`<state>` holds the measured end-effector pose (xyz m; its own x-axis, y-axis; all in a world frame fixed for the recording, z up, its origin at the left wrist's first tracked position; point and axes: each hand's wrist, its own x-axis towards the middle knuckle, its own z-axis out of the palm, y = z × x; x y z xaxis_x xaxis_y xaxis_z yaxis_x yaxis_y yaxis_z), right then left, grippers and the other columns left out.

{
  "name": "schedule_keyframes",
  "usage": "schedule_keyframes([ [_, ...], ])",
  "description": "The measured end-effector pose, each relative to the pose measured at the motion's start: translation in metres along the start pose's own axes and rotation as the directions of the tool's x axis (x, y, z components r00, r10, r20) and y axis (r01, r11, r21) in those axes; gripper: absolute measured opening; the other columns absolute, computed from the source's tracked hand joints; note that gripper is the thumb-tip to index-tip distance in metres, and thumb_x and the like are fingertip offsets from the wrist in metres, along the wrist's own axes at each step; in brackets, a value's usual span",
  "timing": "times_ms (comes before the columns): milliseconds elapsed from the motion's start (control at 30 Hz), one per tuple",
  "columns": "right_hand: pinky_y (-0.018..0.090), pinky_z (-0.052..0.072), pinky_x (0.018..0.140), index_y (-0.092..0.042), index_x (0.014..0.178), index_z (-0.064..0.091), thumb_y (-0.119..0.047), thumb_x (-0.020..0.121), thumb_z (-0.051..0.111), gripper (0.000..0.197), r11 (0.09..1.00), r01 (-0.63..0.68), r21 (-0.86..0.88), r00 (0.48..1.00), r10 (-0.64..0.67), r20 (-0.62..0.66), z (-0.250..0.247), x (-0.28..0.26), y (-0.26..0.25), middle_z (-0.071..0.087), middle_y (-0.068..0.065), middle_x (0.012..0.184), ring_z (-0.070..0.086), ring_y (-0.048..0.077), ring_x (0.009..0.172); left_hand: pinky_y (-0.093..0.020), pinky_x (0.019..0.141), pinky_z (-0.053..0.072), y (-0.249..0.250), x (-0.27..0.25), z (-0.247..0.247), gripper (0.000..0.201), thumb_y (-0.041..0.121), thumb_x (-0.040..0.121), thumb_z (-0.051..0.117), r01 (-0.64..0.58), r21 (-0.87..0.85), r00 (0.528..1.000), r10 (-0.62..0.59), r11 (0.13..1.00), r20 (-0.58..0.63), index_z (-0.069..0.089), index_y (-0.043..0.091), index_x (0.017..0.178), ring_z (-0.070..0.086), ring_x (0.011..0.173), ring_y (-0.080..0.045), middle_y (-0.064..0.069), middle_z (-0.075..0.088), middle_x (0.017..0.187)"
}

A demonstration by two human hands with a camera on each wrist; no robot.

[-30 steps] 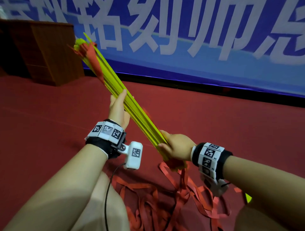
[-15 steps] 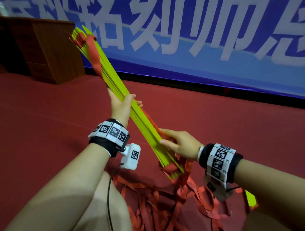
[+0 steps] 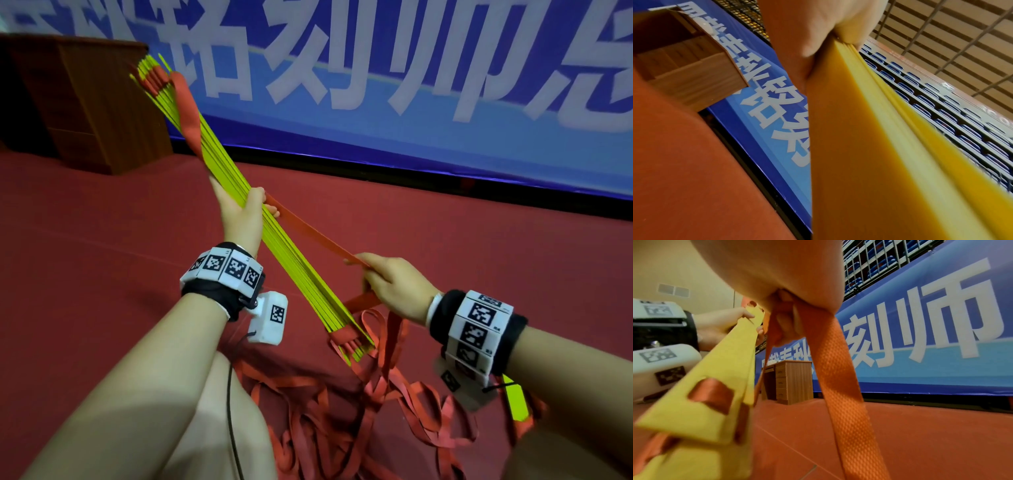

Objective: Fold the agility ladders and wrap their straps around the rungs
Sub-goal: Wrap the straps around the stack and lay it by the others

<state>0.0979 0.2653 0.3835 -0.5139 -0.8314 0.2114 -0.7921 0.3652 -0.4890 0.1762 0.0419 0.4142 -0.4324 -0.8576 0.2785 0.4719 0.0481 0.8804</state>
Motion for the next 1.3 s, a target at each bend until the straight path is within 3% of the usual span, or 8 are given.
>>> schedule_keyframes([
  [167,0.022,0.041,0.059,-0.019,0.121,0.059,-0.005,0.095,0.037,0.037,0.973,-0.103,0.206,0.981,0.133,-0.139,-0.01,0.006,0.001,0.057,-0.002,0.072,0.049,0.003,0.055,-0.029,0.052,0.051,-0.006,0.01,-0.006,0.075,0.002,0.089,0.048,0.06,-0.031,0.998,-0.06,0.998,-0.004,0.015,0.022,0.154,0.052,0.046,-0.015,-0.004,0.05,0.067],
  [367,0.033,0.052,0.055,-0.011,0.127,0.053,-0.02,0.104,0.037,0.029,0.88,-0.283,0.381,0.958,0.242,0.151,-0.014,-0.001,0.005,0.062,0.009,0.081,0.058,0.027,0.062,-0.038,0.076,0.055,-0.013,0.008,-0.008,0.084,0.004,0.091,0.052,0.018,0.114,0.998,-0.025,0.993,0.059,0.003,0.027,0.155,0.06,0.056,-0.01,-0.001,0.062,0.087],
  [467,0.031,0.054,0.059,-0.022,0.139,0.041,-0.015,0.103,0.038,0.037,0.92,-0.214,0.327,0.972,0.168,0.163,-0.01,-0.004,0.004,0.066,0.007,0.086,0.061,0.026,0.067,-0.04,0.083,0.057,-0.015,0.006,-0.008,0.09,0.006,0.093,0.055,0.018,0.145,0.999,-0.024,0.989,0.04,-0.007,0.028,0.154,0.063,0.066,-0.008,-0.014,0.052,0.131],
  [633,0.01,0.039,0.062,-0.029,0.145,0.037,-0.01,0.101,0.038,0.047,0.99,0.011,0.144,0.998,-0.019,0.059,-0.002,-0.003,-0.004,0.061,-0.009,0.08,0.052,0.001,0.06,-0.051,0.091,0.054,-0.024,0.011,-0.008,0.095,0.024,0.088,0.063,0.045,0.133,0.999,-0.045,0.99,-0.007,-0.006,0.043,0.152,0.067,0.078,-0.013,-0.013,0.044,0.145],
  [800,0.007,0.035,0.06,-0.018,0.132,0.055,-0.008,0.099,0.042,0.037,0.988,0.082,0.131,0.993,-0.07,-0.095,0.001,-0.005,-0.013,0.057,-0.008,0.074,0.052,-0.008,0.062,-0.061,0.104,0.04,-0.054,0.034,-0.019,0.074,0.054,0.068,0.053,0.17,0.192,0.984,-0.155,0.967,-0.093,0.011,0.074,0.126,0.048,0.129,-0.041,-0.017,0.039,0.151],
  [1067,0.021,0.043,0.057,-0.017,0.108,0.063,-0.009,0.1,0.04,0.025,0.96,-0.086,0.268,0.946,0.163,-0.281,-0.002,0.009,0.003,0.061,-0.001,0.074,0.051,0.004,0.044,-0.033,0.058,0.058,-0.038,0.028,-0.02,0.072,0.015,0.1,0.042,0.211,0.114,0.977,-0.206,0.971,-0.056,-0.002,0.034,0.154,0.055,0.061,-0.018,-0.008,0.051,0.075],
  [1200,0.015,0.047,0.051,-0.011,0.114,0.066,-0.011,0.1,0.044,0.026,0.941,-0.092,0.325,0.938,0.192,-0.29,-0.001,0.012,0.003,0.061,-0.002,0.073,0.053,0.008,0.05,-0.055,0.096,0.05,-0.043,0.026,-0.026,0.089,0.046,0.083,0.057,0.241,0.249,0.97,-0.241,0.938,-0.03,-0.003,0.048,0.149,0.057,0.118,-0.038,-0.017,0.047,0.143],
  [1300,0.018,0.05,0.056,-0.015,0.117,0.067,-0.015,0.099,0.048,0.026,0.944,-0.056,0.325,0.934,0.165,-0.318,-0.003,0.012,0.002,0.062,-0.006,0.077,0.056,-0.002,0.058,-0.05,0.113,0.033,-0.039,0.024,-0.027,0.089,0.042,0.093,0.054,0.2,0.341,0.978,-0.208,0.919,-0.013,-0.011,0.031,0.153,0.04,0.137,-0.031,-0.01,0.03,0.157],
])
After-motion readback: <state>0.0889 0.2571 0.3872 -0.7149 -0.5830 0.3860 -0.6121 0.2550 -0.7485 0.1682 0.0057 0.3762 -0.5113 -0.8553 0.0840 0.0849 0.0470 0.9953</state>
